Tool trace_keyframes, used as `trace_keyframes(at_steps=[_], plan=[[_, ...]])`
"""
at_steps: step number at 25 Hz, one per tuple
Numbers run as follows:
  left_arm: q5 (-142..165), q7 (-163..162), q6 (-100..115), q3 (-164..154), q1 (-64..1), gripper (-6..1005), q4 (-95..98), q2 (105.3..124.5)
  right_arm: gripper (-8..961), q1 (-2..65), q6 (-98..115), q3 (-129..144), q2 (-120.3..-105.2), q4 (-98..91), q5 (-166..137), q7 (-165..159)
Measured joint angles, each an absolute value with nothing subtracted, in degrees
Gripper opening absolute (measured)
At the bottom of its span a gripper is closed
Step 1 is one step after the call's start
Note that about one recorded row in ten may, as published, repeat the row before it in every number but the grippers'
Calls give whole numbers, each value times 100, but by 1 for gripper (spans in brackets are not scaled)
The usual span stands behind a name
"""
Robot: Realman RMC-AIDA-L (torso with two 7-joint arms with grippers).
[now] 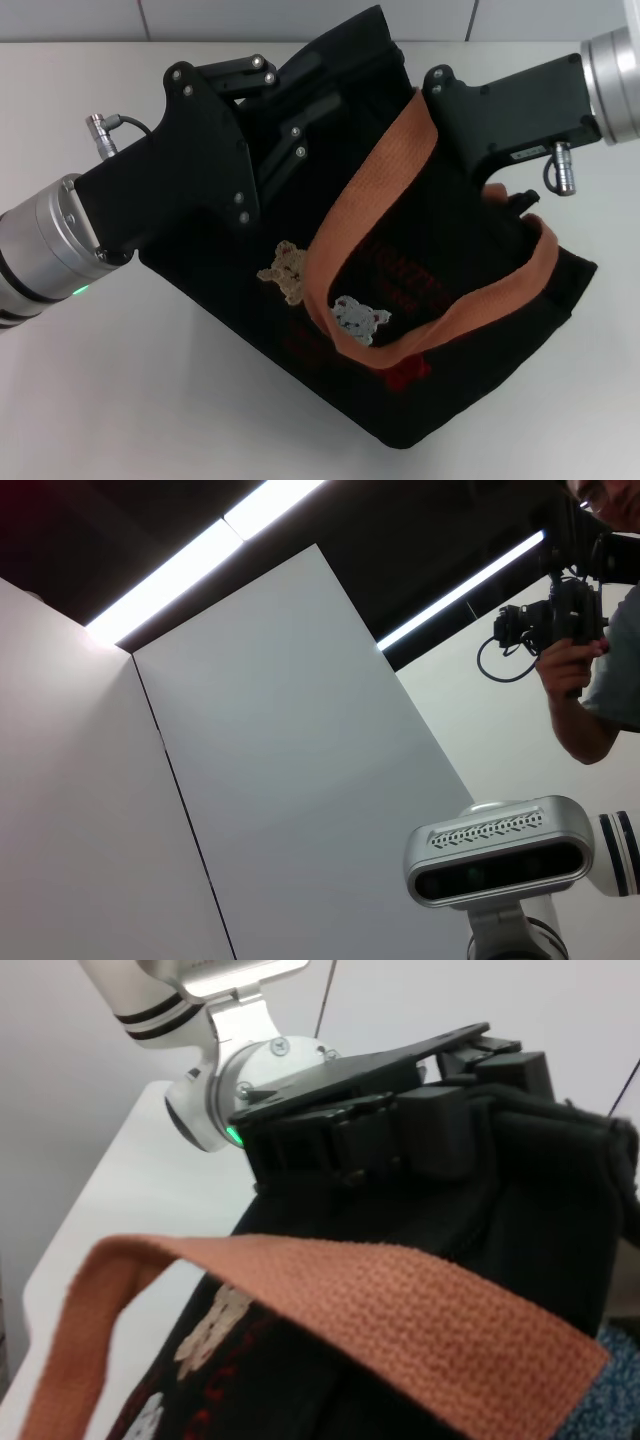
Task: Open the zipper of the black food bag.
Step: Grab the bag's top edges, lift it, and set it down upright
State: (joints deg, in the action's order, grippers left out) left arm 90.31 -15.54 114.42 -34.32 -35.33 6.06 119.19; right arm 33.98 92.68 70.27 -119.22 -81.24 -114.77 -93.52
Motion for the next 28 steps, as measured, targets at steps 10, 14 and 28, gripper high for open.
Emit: trace_keyframes(at_steps=[10, 14, 28], plan=[[9009, -1559, 11424, -3383, -3561, 190, 622, 11918, 0, 3422, 10327, 5952, -11836, -8112, -11636, -9537], [9003, -1542, 11402, -3376, -3592, 190, 609, 11918, 1, 3364, 10570, 5686, -11820, -8112, -11638, -9553], [9000, -1544, 11382, -3310, -3633, 190, 640, 11918, 20, 2569, 11429, 5028, -11698, -8151, -11680, -9656]])
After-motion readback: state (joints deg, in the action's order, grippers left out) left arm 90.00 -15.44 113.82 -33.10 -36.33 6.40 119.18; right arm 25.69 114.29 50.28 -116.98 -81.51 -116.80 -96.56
